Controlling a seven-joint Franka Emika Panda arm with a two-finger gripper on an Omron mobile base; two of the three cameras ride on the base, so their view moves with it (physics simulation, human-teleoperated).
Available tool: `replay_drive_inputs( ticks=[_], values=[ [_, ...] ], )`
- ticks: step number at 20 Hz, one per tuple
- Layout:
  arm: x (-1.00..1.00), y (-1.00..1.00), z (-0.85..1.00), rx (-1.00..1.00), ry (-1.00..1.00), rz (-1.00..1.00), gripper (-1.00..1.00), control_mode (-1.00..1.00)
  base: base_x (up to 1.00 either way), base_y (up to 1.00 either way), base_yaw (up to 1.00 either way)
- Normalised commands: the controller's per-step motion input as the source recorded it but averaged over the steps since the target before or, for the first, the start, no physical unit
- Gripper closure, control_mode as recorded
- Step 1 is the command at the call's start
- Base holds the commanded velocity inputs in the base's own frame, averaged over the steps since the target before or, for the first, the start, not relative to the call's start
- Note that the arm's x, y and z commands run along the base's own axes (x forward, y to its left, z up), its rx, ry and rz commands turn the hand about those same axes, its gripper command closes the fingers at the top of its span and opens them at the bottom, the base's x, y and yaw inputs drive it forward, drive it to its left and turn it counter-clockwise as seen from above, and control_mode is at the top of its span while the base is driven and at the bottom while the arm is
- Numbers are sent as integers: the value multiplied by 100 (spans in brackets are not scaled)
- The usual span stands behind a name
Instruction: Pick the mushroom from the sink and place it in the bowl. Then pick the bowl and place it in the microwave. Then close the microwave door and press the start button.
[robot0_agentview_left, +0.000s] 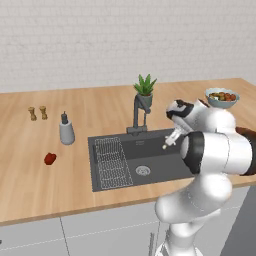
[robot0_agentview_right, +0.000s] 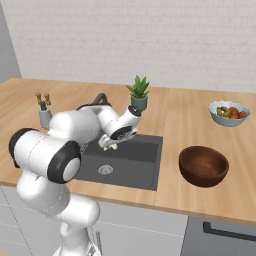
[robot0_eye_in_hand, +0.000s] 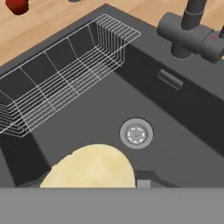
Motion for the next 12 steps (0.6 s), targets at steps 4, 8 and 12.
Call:
replay_drive_inputs(
  ticks=[4, 8, 12],
  values=[
    [-46, -47, 83, 0, 0, -8, 100, -100, 0, 0, 0],
    [-48, -44, 27, -4, -1, -16, 100, -100, 0, 0, 0],
    [-42, -16, 3, -21, -1, -25, 100, -100, 0, 0, 0]
  ],
)
